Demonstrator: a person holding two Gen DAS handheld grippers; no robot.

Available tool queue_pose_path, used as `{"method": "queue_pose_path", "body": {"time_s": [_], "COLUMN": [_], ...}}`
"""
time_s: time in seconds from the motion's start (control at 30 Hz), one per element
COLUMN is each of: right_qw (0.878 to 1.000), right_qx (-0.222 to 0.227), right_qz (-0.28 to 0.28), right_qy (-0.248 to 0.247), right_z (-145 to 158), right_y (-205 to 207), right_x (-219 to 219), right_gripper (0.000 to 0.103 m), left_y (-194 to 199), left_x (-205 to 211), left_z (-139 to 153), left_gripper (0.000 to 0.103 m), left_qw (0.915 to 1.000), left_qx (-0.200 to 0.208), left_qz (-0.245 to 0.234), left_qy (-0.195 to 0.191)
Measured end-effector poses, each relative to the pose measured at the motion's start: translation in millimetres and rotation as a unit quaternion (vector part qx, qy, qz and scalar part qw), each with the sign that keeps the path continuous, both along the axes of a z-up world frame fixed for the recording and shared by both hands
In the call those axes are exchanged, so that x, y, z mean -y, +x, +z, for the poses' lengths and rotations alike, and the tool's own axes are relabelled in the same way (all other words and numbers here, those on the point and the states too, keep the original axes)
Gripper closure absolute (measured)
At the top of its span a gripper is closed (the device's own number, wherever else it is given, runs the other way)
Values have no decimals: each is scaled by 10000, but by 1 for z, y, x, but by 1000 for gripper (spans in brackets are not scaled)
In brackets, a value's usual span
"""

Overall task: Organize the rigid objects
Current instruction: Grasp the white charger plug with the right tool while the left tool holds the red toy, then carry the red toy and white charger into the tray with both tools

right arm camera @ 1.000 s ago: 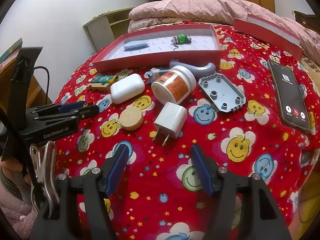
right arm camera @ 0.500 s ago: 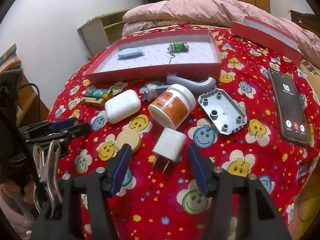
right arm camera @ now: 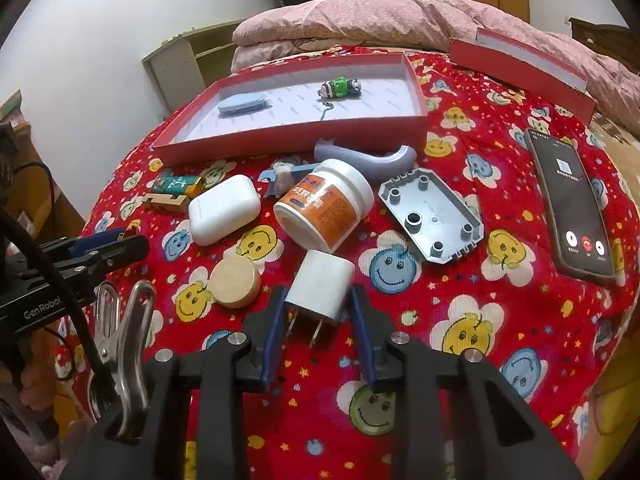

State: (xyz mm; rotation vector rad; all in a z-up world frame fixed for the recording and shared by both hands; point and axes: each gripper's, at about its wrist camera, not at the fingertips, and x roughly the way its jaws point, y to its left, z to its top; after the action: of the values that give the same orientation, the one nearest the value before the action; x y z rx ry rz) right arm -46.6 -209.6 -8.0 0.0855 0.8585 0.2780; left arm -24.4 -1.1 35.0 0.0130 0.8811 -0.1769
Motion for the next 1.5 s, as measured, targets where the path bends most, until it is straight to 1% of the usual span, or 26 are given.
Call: {"method": "queue_pose_path", "body": {"time_s": [0.2, 0.3, 0.4, 0.53, 0.63, 0.87, 0.93, 1.07, 1.17, 1.33, 1.5], "right_qw": [9998, 9993, 9989, 9985, 9983, 9980, 9979, 9973, 9969, 9963, 9968], "right_qx": [156, 293, 360, 398, 413, 442, 487, 594, 657, 707, 645], "right_qz": [150, 219, 304, 370, 401, 454, 411, 424, 435, 492, 481], "right_qy": [-14, -83, -53, 9, 49, 84, 93, 86, 73, 52, -15], "right_z": [7, 13, 17, 22, 24, 34, 41, 54, 62, 72, 80], "right_y": [-9, -13, -17, -19, -18, -8, -3, 3, 10, 28, 56], "right_x": [-4, -7, -9, -10, -9, -7, -4, 0, 1, -1, 1], "right_gripper": [74, 74, 74, 74, 74, 74, 74, 74, 74, 74, 74], "left_y": [-2, -2, -2, 2, 8, 32, 40, 55, 64, 83, 103], "left_x": [-1, -1, -2, -4, -4, -3, -2, 0, -1, 0, 1], "left_z": [5, 5, 7, 14, 22, 37, 42, 53, 62, 72, 75], "left_gripper": [63, 63, 63, 63, 63, 63, 63, 63, 63, 63, 63], "left_qw": [10000, 10000, 9999, 9998, 9997, 9993, 9992, 9990, 9985, 9983, 9989], "left_qx": [53, 42, 9, 0, 82, 151, 246, 344, 428, 373, 288], "left_qz": [-7, -2, 35, 55, 90, 161, 196, 186, 270, 329, 290], "left_qy": [-44, -54, -97, -202, -200, -297, -229, -221, -206, -307, -221]}}
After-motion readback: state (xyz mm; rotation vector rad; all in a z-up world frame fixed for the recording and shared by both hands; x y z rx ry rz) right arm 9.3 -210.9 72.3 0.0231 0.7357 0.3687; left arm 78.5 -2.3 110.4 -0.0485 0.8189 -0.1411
